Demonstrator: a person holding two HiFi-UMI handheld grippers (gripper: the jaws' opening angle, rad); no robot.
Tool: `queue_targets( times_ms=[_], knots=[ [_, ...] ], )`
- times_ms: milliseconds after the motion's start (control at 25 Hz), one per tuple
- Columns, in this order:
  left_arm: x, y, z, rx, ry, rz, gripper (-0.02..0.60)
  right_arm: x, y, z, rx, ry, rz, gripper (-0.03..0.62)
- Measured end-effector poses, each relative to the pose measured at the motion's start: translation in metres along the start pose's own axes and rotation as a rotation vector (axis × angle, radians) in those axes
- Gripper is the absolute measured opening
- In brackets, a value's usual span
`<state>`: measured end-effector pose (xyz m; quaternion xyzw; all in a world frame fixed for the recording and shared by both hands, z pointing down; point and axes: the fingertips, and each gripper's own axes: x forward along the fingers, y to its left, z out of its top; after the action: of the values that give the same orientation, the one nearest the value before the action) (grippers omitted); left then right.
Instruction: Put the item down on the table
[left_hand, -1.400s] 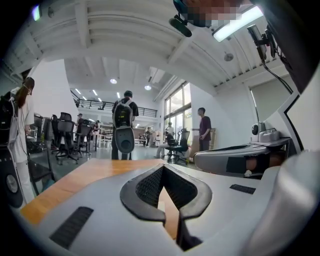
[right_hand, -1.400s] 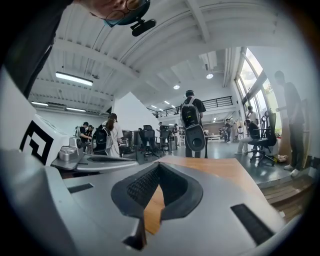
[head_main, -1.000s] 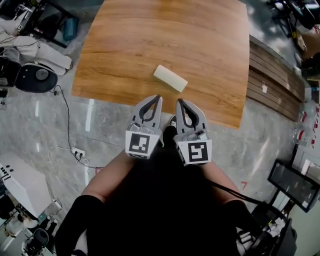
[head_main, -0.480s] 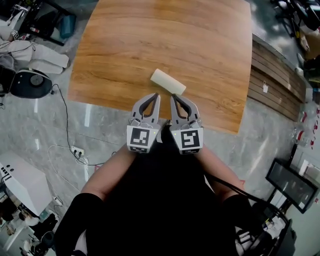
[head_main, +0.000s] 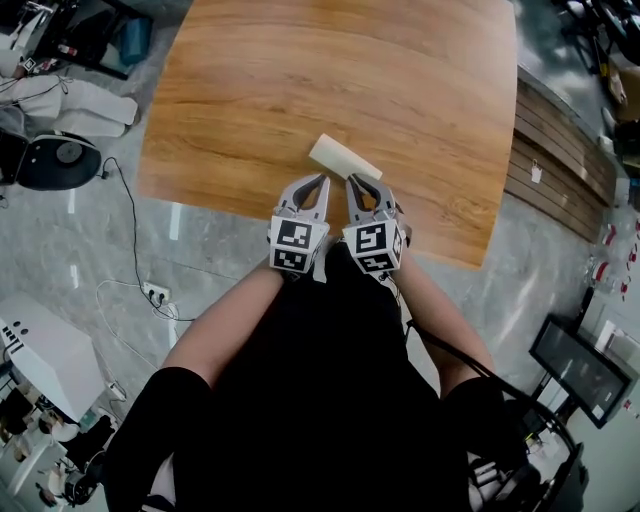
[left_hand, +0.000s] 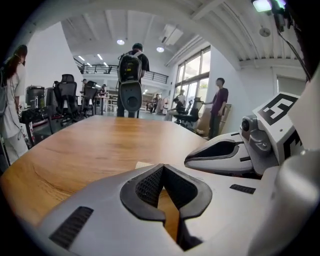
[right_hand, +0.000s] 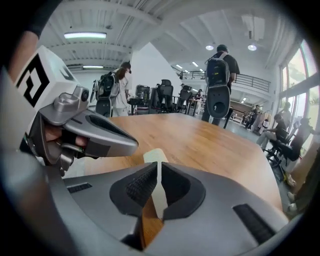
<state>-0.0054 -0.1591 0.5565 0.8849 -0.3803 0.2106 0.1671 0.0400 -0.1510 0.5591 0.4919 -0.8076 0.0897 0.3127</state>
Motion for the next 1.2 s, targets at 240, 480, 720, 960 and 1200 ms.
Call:
queue_targets(
  times_ms=[240, 480, 720, 960, 1200],
  knots=[
    [0.018, 0.013, -0.011, -0.001, 0.030, 0.019, 0.003, 0.025, 0.009, -0.015, -0.062, 0.101, 0.103, 0.147],
    [0.021, 0.021, -0.020, 0.005, 0.053, 0.023, 0.003, 0.046, -0.004, -0.031, -0.100, 0.198, 0.108, 0.185],
    [0.024, 0.023, -0.026, -0.002, 0.066, 0.015, 0.003, 0.062, -0.007, -0.036, -0.032, 0.273, 0.219, 0.208],
    [0.027, 0.027, -0.028, -0.019, 0.069, 0.017, 0.003, 0.072, 0.001, -0.036, -0.050, 0.317, 0.305, 0.259],
    [0.031, 0.034, -0.030, -0.030, 0.077, 0.025, 0.003, 0.085, 0.008, -0.048, -0.075, 0.406, 0.353, 0.273]
  ],
)
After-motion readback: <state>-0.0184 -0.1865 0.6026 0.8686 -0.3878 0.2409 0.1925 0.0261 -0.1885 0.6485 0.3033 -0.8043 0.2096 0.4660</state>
